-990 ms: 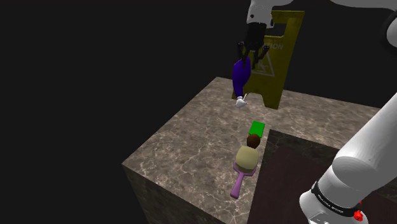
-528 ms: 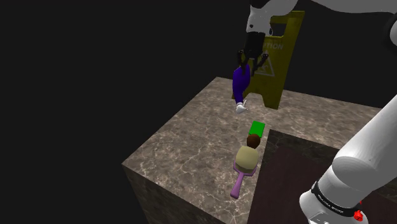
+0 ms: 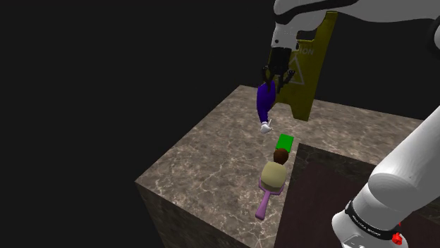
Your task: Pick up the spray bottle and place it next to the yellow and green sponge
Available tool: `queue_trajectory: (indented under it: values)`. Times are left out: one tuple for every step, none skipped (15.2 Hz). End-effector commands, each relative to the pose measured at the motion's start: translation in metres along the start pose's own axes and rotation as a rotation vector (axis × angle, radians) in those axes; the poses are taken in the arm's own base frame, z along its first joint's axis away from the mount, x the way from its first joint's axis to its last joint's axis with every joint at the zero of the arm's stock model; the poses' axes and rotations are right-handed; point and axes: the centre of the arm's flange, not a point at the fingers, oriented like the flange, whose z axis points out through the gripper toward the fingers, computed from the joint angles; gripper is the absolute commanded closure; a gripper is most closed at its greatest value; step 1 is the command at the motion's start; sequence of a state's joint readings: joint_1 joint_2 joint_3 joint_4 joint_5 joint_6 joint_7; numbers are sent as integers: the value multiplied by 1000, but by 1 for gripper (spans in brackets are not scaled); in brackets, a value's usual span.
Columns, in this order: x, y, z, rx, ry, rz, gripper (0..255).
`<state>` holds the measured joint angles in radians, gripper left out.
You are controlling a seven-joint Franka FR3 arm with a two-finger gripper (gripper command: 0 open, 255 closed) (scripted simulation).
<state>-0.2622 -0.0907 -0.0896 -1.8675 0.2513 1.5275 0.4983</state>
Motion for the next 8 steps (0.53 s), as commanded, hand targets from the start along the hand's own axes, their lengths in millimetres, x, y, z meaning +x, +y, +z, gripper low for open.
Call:
queue_trajectory:
  values:
    - [4,0,11,0,1,0,255]
    - [6,1,16,0,1,0,255]
    - [7,1,21,0,1,0,255]
    - [9,2,26,0,1,0,255]
    - [11,2,31,0,1,0,255]
    - [13,3,36,0,1,0,255]
    - [14,4,41,0,1,0,255]
    - [16,4,46,0,1,0,255]
